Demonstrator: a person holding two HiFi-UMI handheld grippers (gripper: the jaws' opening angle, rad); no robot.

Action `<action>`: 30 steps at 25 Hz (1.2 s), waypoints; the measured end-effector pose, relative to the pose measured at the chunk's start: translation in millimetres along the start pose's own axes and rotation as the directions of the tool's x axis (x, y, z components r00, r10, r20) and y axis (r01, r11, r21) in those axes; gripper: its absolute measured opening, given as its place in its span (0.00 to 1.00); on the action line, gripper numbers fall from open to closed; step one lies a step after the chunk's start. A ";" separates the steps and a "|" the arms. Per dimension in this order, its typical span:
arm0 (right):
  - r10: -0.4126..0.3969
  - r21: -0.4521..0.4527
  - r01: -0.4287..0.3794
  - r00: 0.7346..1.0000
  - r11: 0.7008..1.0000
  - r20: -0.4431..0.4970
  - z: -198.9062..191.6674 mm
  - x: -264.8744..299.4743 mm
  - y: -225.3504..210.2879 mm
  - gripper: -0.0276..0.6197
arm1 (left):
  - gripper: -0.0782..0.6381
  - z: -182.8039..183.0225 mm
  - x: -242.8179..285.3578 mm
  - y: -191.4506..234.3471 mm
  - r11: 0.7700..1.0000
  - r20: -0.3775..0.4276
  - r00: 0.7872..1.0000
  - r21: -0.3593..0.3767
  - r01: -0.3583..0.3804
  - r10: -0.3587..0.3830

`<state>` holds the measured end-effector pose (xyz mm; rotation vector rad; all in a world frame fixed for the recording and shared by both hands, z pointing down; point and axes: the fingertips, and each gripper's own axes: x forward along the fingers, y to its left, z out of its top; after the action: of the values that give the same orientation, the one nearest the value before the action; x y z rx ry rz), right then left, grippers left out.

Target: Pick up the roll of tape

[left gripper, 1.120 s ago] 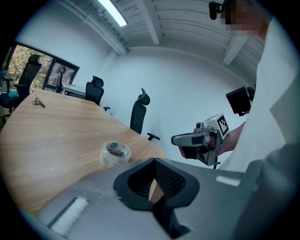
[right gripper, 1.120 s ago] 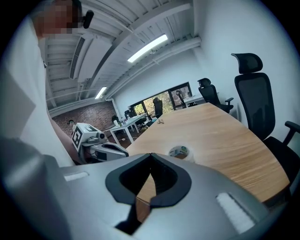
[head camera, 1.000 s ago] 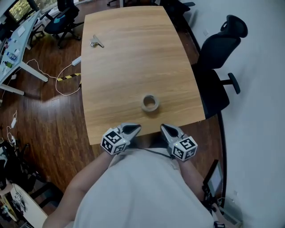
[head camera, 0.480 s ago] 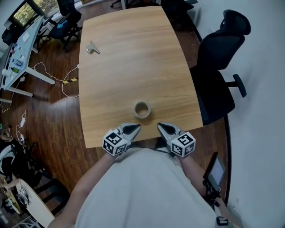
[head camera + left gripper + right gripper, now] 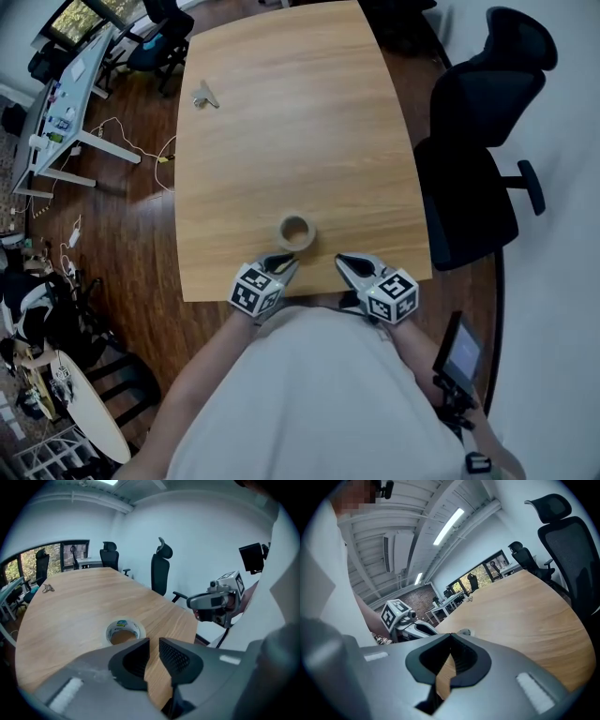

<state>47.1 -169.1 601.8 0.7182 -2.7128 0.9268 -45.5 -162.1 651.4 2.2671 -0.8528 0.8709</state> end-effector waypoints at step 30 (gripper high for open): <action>-0.066 0.126 0.056 0.995 0.990 0.077 -17.3 -62.6 -42.1 0.05 | 0.25 -71.8 67.6 48.5 0.812 -0.651 0.716 0.545 0.209 0.252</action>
<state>122.7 -163.3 617.5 0.8757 -2.7043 1.0812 -67.4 -168.4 759.0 2.0641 -0.2465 2.0766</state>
